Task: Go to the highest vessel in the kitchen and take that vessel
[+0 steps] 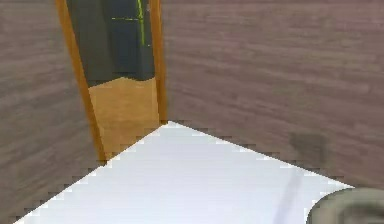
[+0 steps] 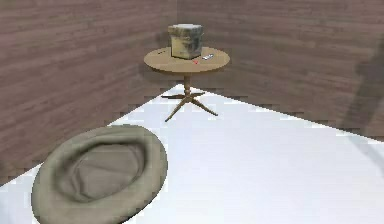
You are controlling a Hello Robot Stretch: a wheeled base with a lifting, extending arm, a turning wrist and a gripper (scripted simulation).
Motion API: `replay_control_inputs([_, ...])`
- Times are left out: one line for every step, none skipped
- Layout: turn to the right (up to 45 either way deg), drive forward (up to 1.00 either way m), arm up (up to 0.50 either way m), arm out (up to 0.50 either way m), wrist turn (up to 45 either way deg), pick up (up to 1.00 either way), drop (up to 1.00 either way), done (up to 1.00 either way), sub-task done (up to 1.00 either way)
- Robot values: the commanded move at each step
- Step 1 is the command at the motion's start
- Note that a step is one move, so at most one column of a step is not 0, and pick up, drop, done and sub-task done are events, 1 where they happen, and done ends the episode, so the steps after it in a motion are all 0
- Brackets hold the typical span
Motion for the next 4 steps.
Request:
replay_control_inputs([-3.0, 0.0, 0.0, 0.0, 0.0, 0.0, 0.0, 0.0, 0.0])
replay_control_inputs([0.0, 1.0, 0.0, 0.0, 0.0, 0.0, 0.0, 0.0, 0.0])
replay_control_inputs([0.0, 0.4, 0.0, 0.0, 0.0, 0.0, 0.0, 0.0, 0.0])
replay_control_inputs([-33.0, 0.0, 0.0, 0.0, 0.0, 0.0, 0.0, 0.0, 0.0])
